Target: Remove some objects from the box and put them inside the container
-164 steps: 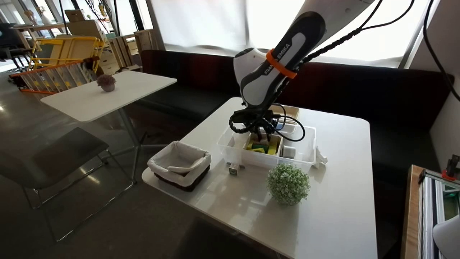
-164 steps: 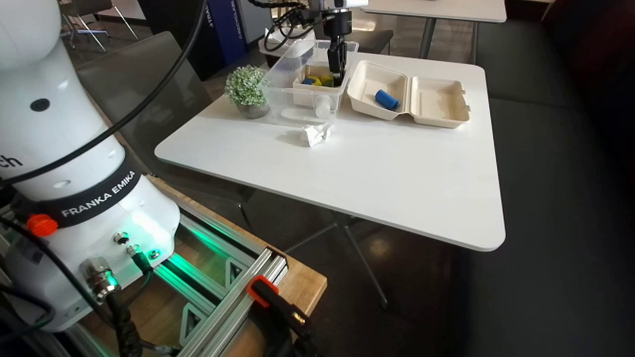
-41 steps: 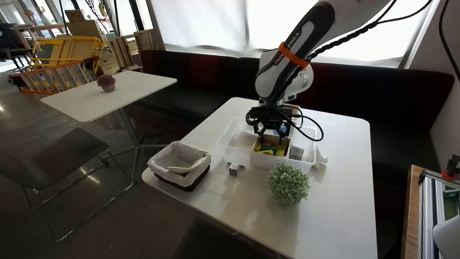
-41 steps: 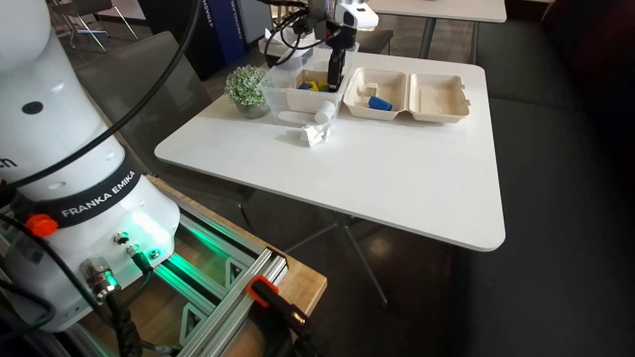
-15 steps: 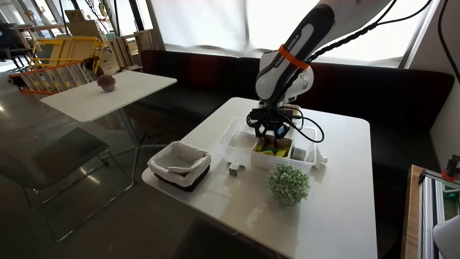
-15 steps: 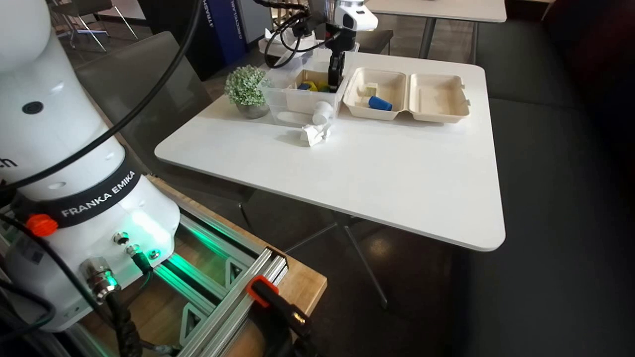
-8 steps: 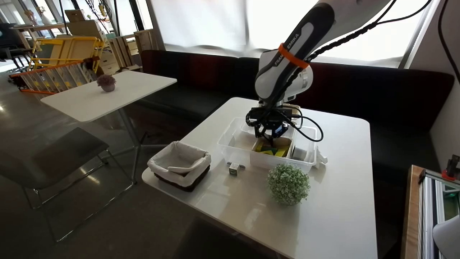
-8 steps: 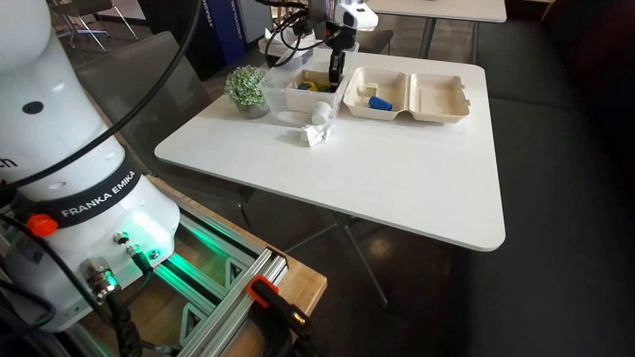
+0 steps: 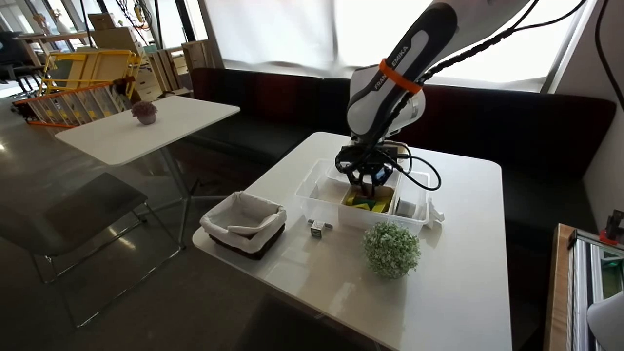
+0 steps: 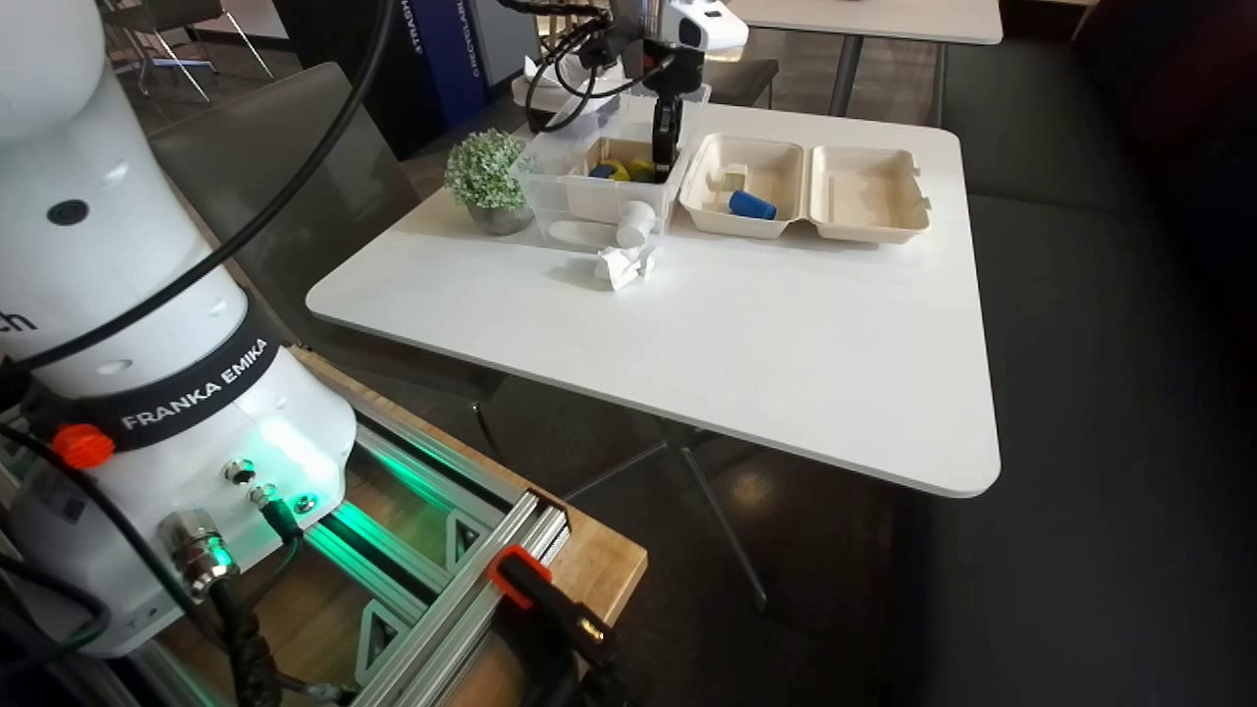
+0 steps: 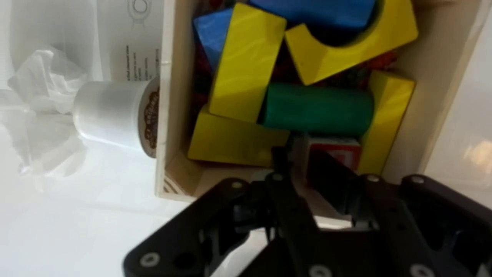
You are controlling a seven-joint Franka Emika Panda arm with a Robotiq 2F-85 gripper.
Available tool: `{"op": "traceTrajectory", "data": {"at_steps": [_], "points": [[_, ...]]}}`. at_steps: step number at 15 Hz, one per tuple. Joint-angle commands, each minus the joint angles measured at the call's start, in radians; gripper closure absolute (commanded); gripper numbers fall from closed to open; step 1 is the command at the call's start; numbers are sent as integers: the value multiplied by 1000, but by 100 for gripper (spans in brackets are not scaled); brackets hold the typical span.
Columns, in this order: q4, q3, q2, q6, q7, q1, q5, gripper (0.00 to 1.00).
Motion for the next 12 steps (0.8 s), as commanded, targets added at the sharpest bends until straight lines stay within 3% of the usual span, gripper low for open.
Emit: {"op": "traceTrajectory", "data": {"at_steps": [1, 5, 7, 9, 12], "points": [[-52, -17, -36, 28, 16, 25, -29, 43], [-89, -13, -67, 45, 15, 23, -31, 15], [-103, -10, -79, 60, 13, 23, -29, 9], [-109, -8, -77, 76, 17, 22, -21, 10], [-101, -1, -57, 94, 33, 23, -4, 29]]}}
